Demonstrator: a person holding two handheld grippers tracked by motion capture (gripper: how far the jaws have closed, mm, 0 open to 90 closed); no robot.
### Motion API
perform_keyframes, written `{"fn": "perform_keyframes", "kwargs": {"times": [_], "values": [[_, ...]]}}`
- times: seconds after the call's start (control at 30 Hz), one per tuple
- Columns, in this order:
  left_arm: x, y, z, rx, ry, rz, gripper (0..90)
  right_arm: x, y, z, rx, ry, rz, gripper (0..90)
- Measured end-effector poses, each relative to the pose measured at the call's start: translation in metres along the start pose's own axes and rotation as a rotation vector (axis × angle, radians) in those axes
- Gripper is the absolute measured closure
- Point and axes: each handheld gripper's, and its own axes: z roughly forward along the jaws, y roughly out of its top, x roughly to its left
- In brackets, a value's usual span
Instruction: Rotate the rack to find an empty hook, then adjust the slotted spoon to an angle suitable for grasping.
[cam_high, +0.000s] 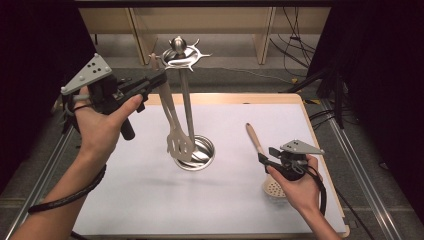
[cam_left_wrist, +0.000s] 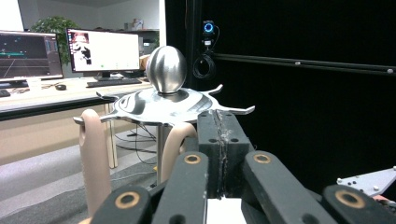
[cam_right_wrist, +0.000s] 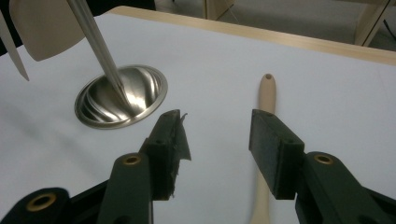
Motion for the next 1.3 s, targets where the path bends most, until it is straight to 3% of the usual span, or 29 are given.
{"fn": "perform_keyframes", "kwargs": {"times": [0.07,0.1,0.17,0.27,0.3,0.4,0.43,0.47,0.5,0.57,0.63,0.67,0.73,0.77,0.87,1.13,1.2,1.3], "values": [[-0.001,0.0,-0.002,-0.004,-0.001,0.002,86.2,0.0,0.0,0.001,-0.016,-0.002,-0.005,54.1],[-0.001,0.0,-0.003,-0.009,-0.001,0.001,85.6,0.002,0.0,0.0,-0.004,0.007,0.022,54.1],[-0.001,0.001,-0.005,-0.016,0.001,-0.001,84.5,0.0,0.001,0.0,-0.005,0.001,-0.009,54.0],[-0.001,0.003,-0.009,-0.033,0.003,-0.005,82.2,-0.002,0.001,0.001,0.017,0.011,0.013,53.8],[-0.002,0.004,-0.011,-0.038,0.002,-0.005,81.7,-0.002,0.0,0.002,0.002,-0.003,0.026,53.8],[-0.004,0.003,-0.014,-0.05,0.003,-0.005,80.8,-0.003,0.003,-0.001,0.036,-0.003,0.063,53.9],[-0.004,0.003,-0.016,-0.053,0.004,-0.004,80.5,-0.008,0.003,0.001,0.019,-0.009,0.025,54.4],[-0.004,0.003,-0.017,-0.057,0.005,-0.007,80.3,-0.008,0.004,0.001,0.024,0.002,0.043,54.7],[-0.004,0.002,-0.019,-0.057,0.006,-0.008,80.0,-0.01,0.004,0.0,0.04,-0.002,0.03,55.6],[-0.003,0.001,-0.024,-0.067,0.011,-0.01,79.5,-0.009,0.005,0.002,0.063,-0.005,0.073,57.9],[-0.001,-0.001,-0.03,-0.075,0.015,-0.014,78.8,-0.016,0.007,0.001,0.091,-0.022,0.025,60.9],[-0.001,-0.003,-0.033,-0.079,0.018,-0.017,78.5,-0.015,0.007,0.002,0.112,-0.013,0.065,62.2],[0.0,-0.007,-0.038,-0.078,0.024,-0.018,77.5,-0.017,0.008,0.002,0.142,-0.017,0.07,65.3],[0.0,-0.009,-0.041,-0.074,0.026,-0.017,76.8,-0.021,0.009,0.001,0.163,-0.033,0.036,66.2],[0.001,-0.019,-0.047,-0.066,0.024,-0.013,73.6,-0.025,0.012,0.002,0.223,-0.041,0.037,69.0],[0.004,-0.056,-0.066,-0.065,0.043,-0.01,60.4,-0.034,0.017,0.013,0.4,-0.062,0.056,71.8],[0.005,-0.07,-0.071,-0.058,0.052,-0.008,57.3,-0.038,0.016,0.019,0.423,-0.063,0.034,71.8],[0.009,-0.088,-0.076,-0.042,0.065,-0.018,53.5,-0.042,0.017,0.031,0.493,-0.062,0.055,71.6]]}}
